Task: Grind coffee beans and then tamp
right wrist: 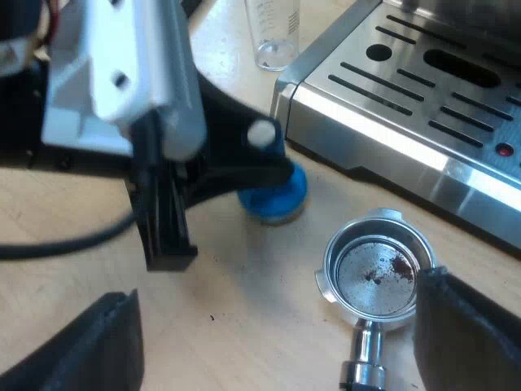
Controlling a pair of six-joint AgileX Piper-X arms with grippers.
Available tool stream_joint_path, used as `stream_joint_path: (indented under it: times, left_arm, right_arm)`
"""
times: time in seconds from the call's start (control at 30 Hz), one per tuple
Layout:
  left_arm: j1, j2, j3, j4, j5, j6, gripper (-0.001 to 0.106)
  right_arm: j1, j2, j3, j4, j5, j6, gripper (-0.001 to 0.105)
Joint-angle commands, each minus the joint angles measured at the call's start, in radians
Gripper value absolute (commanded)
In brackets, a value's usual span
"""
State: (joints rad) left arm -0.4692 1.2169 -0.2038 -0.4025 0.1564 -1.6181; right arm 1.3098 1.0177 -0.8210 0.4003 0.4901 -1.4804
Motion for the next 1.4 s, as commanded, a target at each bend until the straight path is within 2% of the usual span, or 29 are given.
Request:
stream_joint_path:
  times: [0.03,0.07,0.23,0.3,0.43,0.6,0.8,0.97,1.07,1.2,1.33,1.4]
  left_arm:
    - [-0.005,-0.034,-0.007,-0.008,-0.003,0.004,0.018]
    - [-0.005,-0.112,-0.007,0.033,-0.003,0.004,0.018]
    - [-0.005,-0.226,-0.007,0.095,0.005,0.004,0.018]
    - [-0.005,-0.345,-0.007,0.174,0.025,0.001,0.018]
    - [-0.005,-0.479,-0.007,0.279,0.039,0.002,0.018]
    - [-0.005,-0.647,-0.007,0.437,0.043,0.002,0.018]
    - [-0.005,-0.787,-0.007,0.594,0.069,0.002,0.018]
    - [-0.005,-0.85,-0.007,0.676,0.068,0.002,0.018]
    - [-0.005,-0.869,-0.007,0.704,0.068,0.002,0.018]
    - [-0.005,-0.883,-0.033,0.772,0.068,0.002,0.018]
    - [-0.005,-0.883,-0.041,0.786,0.068,0.002,0.018]
    - [-0.005,-0.883,-0.044,0.797,0.068,0.002,0.018]
  right_arm:
    - [-0.002,-0.005,-0.011,0.001,0.008,-0.003,0.07]
    - [-0.002,-0.005,-0.011,0.001,0.008,0.001,0.07]
    - [-0.002,-0.008,-0.011,0.002,0.008,0.014,0.07]
    - [-0.002,-0.018,-0.011,0.002,0.002,0.044,0.07]
    - [-0.002,-0.051,-0.011,0.019,-0.01,0.049,0.07]
    - [-0.004,-0.108,-0.011,0.121,-0.006,0.049,0.07]
    - [-0.004,-0.129,-0.011,0.238,0.007,0.049,0.07]
    - [-0.017,-0.129,0.005,0.246,0.002,0.053,0.07]
    - [-0.088,-0.129,0.029,0.227,-0.042,0.07,0.07]
    - [-0.191,-0.129,0.048,0.176,-0.164,0.001,0.07]
    - [-0.227,-0.132,0.062,0.124,-0.206,-0.042,0.07]
    - [-0.24,-0.142,0.099,0.048,-0.232,-0.07,0.07]
